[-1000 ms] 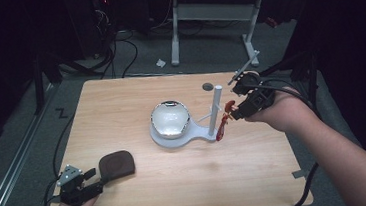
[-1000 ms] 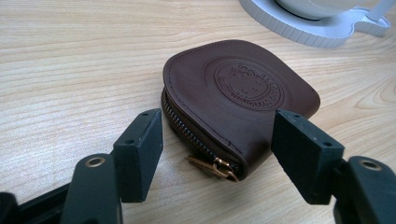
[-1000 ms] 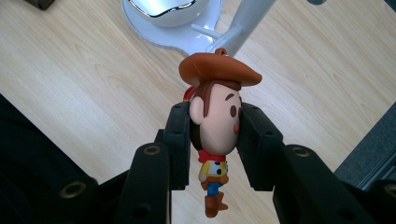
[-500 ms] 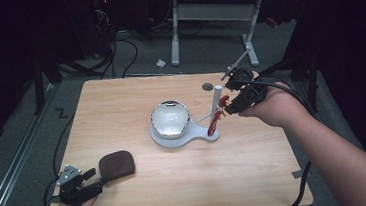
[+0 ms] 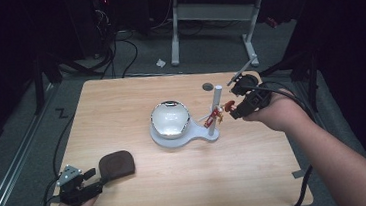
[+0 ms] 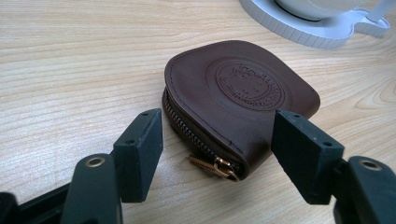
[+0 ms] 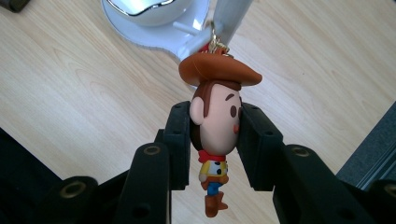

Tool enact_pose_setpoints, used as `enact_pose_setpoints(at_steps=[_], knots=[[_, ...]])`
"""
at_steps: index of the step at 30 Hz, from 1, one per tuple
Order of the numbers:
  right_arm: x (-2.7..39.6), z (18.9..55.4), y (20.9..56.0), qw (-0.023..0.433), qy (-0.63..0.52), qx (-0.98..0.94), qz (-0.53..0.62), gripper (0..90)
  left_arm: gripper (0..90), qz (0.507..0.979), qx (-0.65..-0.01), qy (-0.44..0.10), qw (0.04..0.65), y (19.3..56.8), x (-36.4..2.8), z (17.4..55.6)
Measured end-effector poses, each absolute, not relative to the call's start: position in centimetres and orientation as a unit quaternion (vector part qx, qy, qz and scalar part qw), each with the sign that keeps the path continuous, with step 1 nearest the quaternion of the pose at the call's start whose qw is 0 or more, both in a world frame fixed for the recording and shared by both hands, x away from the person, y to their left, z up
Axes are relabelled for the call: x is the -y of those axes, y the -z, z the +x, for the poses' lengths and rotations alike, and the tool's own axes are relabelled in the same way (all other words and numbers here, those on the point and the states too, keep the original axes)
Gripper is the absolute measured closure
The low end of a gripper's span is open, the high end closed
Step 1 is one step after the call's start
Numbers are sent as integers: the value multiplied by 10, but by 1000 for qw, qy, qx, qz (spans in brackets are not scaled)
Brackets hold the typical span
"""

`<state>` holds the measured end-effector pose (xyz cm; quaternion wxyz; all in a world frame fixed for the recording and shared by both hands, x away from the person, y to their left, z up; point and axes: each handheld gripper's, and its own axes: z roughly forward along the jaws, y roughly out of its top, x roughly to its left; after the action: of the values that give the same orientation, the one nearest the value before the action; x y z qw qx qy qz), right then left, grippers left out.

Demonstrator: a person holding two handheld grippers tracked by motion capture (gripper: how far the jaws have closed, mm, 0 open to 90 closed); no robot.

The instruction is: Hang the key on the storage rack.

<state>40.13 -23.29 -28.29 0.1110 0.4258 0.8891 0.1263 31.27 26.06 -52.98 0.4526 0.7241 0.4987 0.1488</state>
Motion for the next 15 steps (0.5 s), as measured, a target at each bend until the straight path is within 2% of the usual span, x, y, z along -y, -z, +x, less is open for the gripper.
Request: enact_pose_setpoints(at_steps=[15], knots=[[251,402,325,89,-139,-879,448,669,344,726,-498,-148,450,530,-260,313]])
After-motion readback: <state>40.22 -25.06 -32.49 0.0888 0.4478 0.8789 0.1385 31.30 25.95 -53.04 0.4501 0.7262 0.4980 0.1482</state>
